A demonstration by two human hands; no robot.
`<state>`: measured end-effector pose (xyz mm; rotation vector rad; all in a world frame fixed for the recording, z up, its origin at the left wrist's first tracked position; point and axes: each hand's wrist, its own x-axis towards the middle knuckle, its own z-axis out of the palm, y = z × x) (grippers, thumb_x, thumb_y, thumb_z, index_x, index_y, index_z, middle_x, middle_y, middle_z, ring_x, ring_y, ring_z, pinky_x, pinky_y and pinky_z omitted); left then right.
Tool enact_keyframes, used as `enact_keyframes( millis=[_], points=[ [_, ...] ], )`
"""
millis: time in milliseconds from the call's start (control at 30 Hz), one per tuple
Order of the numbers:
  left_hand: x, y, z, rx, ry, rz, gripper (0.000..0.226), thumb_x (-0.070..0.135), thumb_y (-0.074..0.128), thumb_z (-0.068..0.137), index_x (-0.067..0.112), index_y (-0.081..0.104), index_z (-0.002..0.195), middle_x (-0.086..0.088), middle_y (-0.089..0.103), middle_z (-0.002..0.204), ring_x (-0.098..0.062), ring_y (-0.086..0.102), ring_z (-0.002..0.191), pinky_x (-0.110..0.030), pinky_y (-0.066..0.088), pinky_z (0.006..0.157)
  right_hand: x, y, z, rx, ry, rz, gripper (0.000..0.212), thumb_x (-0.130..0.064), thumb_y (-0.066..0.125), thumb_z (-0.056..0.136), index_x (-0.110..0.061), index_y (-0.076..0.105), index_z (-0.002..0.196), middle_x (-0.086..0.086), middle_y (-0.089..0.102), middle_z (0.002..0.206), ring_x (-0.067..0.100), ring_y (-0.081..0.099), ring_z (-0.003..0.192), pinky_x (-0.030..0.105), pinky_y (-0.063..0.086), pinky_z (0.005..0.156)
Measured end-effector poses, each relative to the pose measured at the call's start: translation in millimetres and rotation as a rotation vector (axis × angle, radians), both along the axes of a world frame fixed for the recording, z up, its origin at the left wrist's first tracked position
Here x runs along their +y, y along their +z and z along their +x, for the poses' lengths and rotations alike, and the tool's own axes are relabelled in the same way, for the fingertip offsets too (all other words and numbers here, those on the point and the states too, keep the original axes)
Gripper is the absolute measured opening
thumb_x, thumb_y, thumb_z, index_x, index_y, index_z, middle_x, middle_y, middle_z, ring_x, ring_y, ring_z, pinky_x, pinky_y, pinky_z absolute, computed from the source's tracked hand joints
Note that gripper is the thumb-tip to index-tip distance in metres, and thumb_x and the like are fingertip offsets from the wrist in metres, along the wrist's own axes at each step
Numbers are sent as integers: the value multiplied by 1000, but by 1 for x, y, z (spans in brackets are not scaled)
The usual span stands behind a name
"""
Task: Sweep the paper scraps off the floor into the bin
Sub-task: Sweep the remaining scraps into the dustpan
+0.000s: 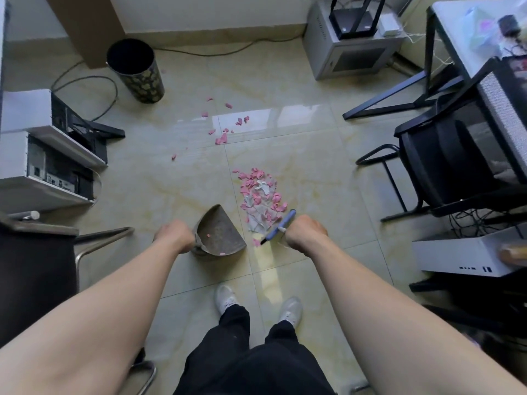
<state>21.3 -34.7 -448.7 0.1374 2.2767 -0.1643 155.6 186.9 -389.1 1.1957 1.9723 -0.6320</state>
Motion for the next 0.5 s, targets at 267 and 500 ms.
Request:
enact_keyframes(
  millis=[267,500],
  points=[
    [-15,-6,-4,-12,-11,17,22,12,51,84,4,67,98,-16,69,109,-32,67,100,-33,53,81,-13,7,-26,94,-61,3,6,-17,61,93,-12,61,91,14,66,110,34,65,100,30,45,74],
    [-12,-1,-14,-100,-20,13,27,15,61,79,4,70,102,-15,68,110,-31,66,103,-35,53,85,10,34,-42,42,87,54,18,-15,60,89,-10,53,73,8,58,79,32,56,81,26,38,57]
  ],
)
